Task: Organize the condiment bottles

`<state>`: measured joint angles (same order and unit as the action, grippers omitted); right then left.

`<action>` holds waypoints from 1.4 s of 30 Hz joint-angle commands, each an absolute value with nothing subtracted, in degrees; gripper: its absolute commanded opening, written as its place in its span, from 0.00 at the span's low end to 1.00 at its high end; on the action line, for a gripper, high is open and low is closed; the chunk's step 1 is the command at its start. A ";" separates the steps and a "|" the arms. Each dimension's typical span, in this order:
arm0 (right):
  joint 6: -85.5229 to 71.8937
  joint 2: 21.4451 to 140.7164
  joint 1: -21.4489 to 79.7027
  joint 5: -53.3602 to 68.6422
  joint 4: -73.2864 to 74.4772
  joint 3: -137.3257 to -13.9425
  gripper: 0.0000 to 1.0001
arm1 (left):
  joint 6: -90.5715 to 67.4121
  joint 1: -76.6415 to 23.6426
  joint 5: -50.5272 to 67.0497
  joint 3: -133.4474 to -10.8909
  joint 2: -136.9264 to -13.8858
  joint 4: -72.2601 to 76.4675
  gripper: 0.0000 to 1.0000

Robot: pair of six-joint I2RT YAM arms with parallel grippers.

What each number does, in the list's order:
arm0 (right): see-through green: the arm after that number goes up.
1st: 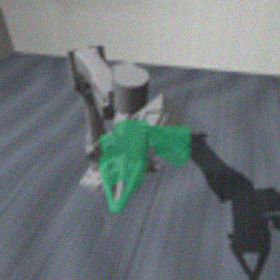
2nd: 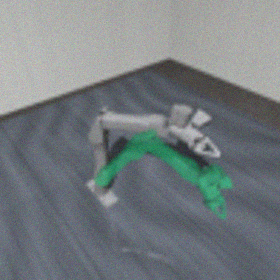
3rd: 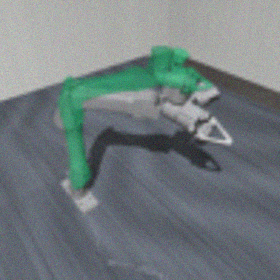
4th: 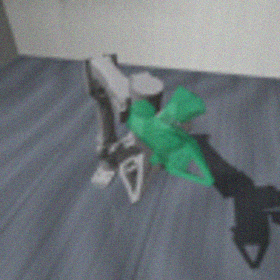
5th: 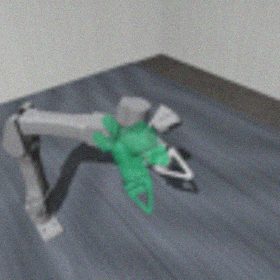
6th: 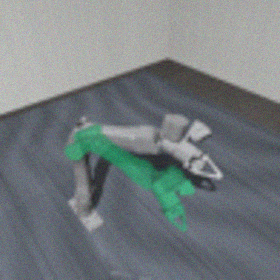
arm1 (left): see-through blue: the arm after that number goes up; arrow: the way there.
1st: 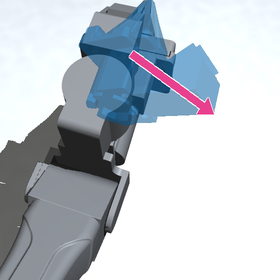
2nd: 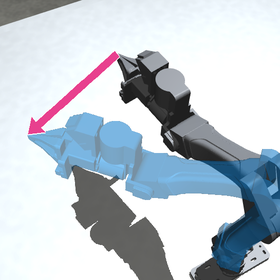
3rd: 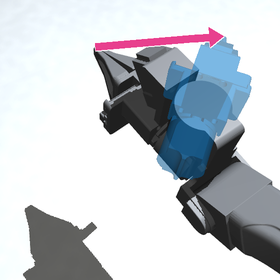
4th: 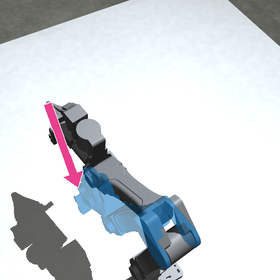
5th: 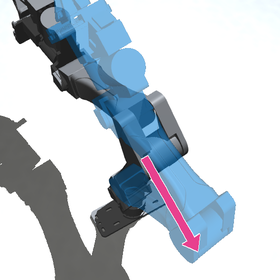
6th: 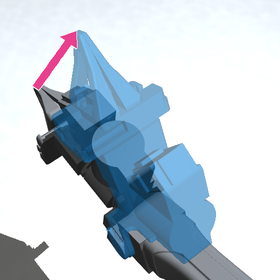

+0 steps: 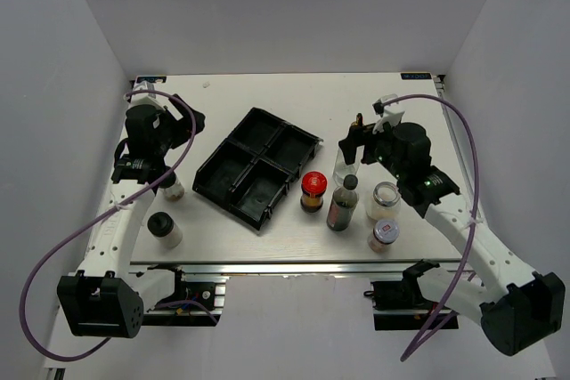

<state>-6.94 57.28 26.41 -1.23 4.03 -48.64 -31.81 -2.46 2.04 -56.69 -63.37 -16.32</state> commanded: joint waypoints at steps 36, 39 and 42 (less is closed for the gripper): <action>-3.51 69.08 28.30 -13.62 -10.19 -48.87 0.46 | -30.59 -2.29 -3.07 -57.22 -66.53 -17.49 0.98; -3.78 69.26 28.30 -13.89 -11.07 -49.13 0.30 | -30.76 -2.29 -3.08 -56.69 -66.62 -17.23 0.98; -3.17 69.61 28.30 -13.98 -10.55 -50.62 0.14 | -30.85 -2.20 -3.60 -57.13 -67.06 -17.75 0.98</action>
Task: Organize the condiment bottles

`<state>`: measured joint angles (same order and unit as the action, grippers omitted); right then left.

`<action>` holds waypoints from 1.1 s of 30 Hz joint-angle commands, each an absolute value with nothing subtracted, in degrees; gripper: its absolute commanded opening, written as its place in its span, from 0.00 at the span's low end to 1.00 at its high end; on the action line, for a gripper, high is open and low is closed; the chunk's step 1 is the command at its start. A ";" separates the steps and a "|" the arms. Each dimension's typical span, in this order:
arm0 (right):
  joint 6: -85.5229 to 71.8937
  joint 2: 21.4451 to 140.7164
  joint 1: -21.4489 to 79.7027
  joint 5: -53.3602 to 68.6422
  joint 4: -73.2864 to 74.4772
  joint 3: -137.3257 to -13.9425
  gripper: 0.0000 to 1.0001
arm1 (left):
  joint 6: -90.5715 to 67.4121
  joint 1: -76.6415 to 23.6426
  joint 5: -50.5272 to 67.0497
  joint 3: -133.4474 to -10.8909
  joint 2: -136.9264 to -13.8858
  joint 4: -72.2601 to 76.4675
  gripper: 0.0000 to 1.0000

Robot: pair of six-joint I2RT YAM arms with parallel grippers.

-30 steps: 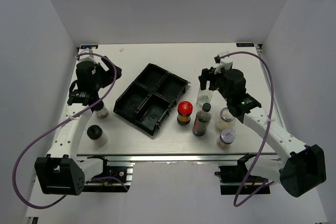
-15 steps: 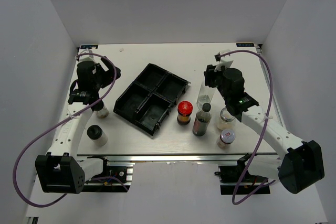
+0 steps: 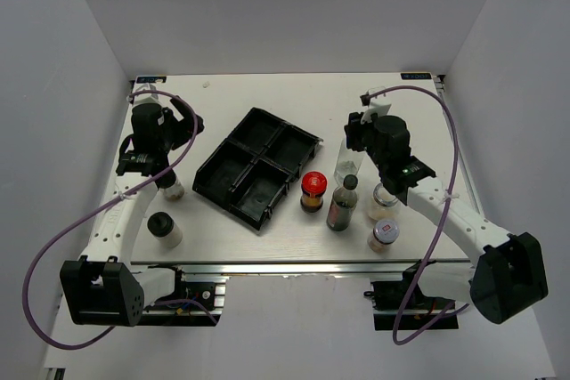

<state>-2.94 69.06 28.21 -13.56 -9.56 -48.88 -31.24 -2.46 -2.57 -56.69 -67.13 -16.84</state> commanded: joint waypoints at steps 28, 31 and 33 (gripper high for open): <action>4.21 98.95 34.88 -6.85 -6.07 -107.63 0.00 | -30.85 -2.20 -8.17 -57.57 -66.53 -18.46 0.98; 4.83 104.58 36.91 -7.29 -5.89 -114.05 0.00 | -30.94 -2.29 -8.53 -57.22 -65.83 -18.46 0.98; 4.49 108.36 38.23 -7.03 -5.54 -116.88 0.00 | -31.02 -2.29 -8.44 -57.04 -65.57 -18.28 0.98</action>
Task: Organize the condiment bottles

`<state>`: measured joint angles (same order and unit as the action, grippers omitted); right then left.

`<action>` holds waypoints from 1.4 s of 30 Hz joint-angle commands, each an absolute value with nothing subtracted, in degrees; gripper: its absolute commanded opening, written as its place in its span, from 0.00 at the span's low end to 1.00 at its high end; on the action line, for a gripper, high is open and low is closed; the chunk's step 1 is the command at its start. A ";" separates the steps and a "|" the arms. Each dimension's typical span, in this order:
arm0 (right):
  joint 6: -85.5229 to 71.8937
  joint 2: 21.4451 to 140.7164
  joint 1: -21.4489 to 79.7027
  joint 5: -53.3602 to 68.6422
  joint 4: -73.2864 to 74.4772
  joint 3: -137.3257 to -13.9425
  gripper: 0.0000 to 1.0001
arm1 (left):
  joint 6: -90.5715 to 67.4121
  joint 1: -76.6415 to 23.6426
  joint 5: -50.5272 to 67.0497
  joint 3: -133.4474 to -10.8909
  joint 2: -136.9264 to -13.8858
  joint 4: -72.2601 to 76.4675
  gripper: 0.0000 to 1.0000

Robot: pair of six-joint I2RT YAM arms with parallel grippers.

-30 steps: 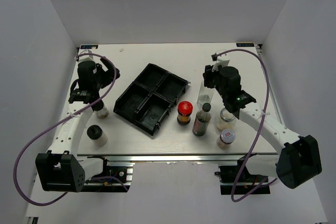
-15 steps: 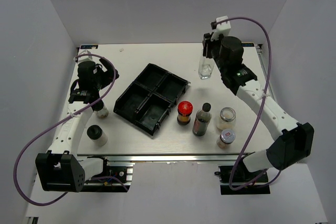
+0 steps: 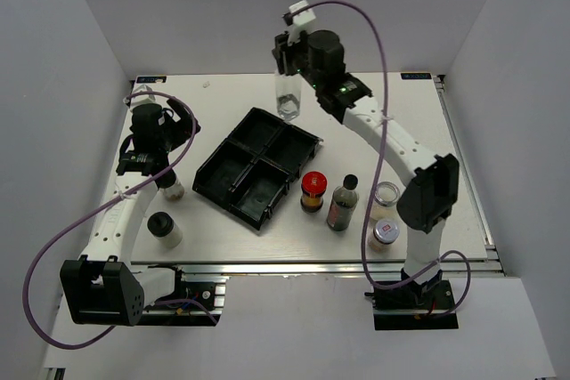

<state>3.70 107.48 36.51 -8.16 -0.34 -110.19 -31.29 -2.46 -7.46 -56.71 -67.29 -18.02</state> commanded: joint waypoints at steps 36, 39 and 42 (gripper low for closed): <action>-4.22 117.60 45.79 5.89 -13.27 -104.07 0.54 | -31.02 -2.29 -6.77 -55.02 -65.48 -17.14 0.98; -4.13 115.85 45.88 5.80 -14.23 -102.22 0.69 | -31.29 -2.28 -6.77 -55.20 -65.48 -17.49 0.98; -3.78 114.27 46.14 5.71 -14.59 -100.90 0.78 | -31.64 -2.20 -6.68 -55.46 -65.30 -17.84 0.98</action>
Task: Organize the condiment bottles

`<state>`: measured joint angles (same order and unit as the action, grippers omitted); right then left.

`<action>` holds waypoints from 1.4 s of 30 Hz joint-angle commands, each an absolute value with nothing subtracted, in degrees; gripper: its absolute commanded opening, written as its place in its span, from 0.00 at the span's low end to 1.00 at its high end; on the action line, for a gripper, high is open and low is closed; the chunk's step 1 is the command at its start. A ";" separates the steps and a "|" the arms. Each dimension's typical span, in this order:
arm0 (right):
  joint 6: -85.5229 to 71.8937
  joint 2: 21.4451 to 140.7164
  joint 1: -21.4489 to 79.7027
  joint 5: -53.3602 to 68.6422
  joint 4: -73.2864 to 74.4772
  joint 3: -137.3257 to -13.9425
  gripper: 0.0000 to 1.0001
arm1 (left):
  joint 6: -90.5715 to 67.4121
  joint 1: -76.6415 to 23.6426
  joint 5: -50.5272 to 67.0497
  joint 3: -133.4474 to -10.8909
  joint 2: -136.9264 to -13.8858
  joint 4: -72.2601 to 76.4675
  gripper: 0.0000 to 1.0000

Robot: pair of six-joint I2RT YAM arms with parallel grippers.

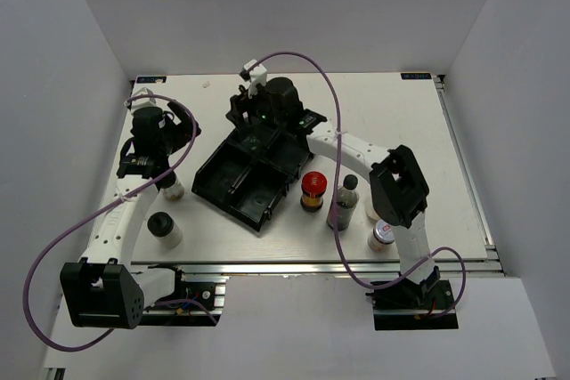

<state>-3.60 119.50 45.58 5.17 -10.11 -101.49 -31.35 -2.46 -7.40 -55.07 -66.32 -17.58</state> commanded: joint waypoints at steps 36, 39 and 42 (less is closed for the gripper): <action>-15.11 60.40 46.14 -16.52 14.84 -61.10 0.89 | -38.76 -2.29 -7.74 -55.81 -58.89 -26.89 0.98; -16.69 55.47 46.32 -16.88 19.76 -58.37 0.89 | -39.02 -2.29 -7.30 -55.46 -58.80 -27.33 0.98; -17.40 52.91 46.49 -18.10 23.28 -57.22 0.89 | -39.11 -2.29 -7.03 -55.20 -58.45 -27.33 0.98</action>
